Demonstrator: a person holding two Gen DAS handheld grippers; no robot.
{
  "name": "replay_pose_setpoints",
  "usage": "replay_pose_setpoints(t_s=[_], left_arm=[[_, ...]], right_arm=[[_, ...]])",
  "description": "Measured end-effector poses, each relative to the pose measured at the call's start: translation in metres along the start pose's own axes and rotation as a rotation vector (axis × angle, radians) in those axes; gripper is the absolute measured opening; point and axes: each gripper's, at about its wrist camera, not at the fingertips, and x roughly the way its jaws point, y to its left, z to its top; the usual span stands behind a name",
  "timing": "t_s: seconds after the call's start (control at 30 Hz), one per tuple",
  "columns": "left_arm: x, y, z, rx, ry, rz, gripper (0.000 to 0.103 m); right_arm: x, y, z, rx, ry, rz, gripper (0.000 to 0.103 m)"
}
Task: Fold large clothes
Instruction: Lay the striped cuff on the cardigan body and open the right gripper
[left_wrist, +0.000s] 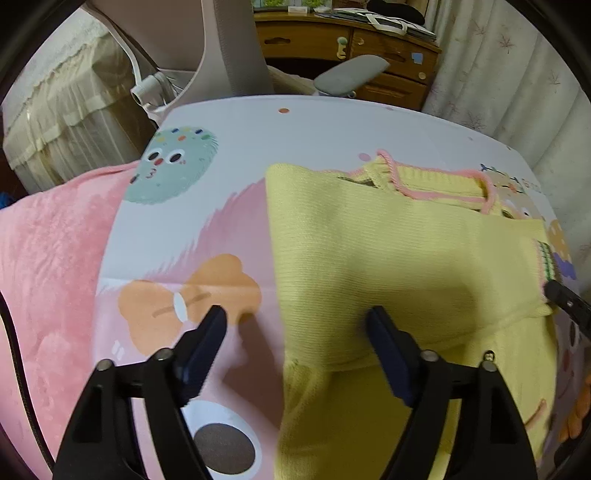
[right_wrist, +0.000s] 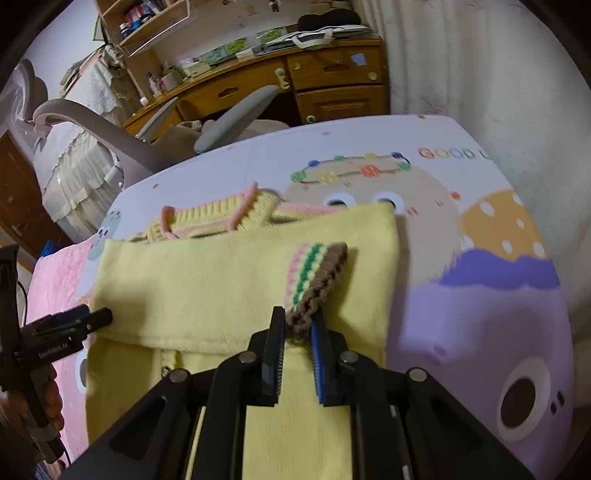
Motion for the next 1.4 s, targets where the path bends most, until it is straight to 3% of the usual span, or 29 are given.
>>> replay_pose_setpoints(t_s=[0.17, 0.4, 0.53, 0.73, 0.97, 1.13, 1.27, 1.4], left_arm=[[0.0, 0.002, 0.001, 0.0, 0.004, -0.001, 0.082], [-0.002, 0.003, 0.001, 0.007, 0.004, 0.001, 0.082], [-0.015, 0.002, 0.005, 0.009, -0.033, 0.004, 0.082], [-0.033, -0.004, 0.023, -0.019, -0.144, -0.035, 0.082], [-0.007, -0.031, 0.041, 0.012, -0.155, -0.044, 0.075], [0.027, -0.034, 0.042, 0.033, -0.086, 0.021, 0.066], [0.03, -0.022, 0.04, 0.013, -0.093, -0.016, 0.067], [0.031, -0.021, 0.04, 0.024, -0.095, -0.017, 0.068]], right_arm=[[-0.013, -0.015, -0.005, 0.119, -0.039, 0.021, 0.012], [-0.01, -0.005, -0.002, 0.049, 0.016, -0.038, 0.012], [-0.027, 0.011, 0.006, -0.003, -0.043, -0.098, 0.013], [-0.025, 0.048, 0.021, -0.08, -0.098, -0.025, 0.013], [0.024, 0.088, 0.029, -0.161, -0.066, 0.056, 0.013], [0.05, 0.065, 0.029, -0.14, -0.027, -0.063, 0.011], [0.038, 0.03, 0.026, -0.106, -0.047, -0.111, 0.002], [0.027, 0.012, 0.02, -0.105, -0.042, -0.079, 0.0]])
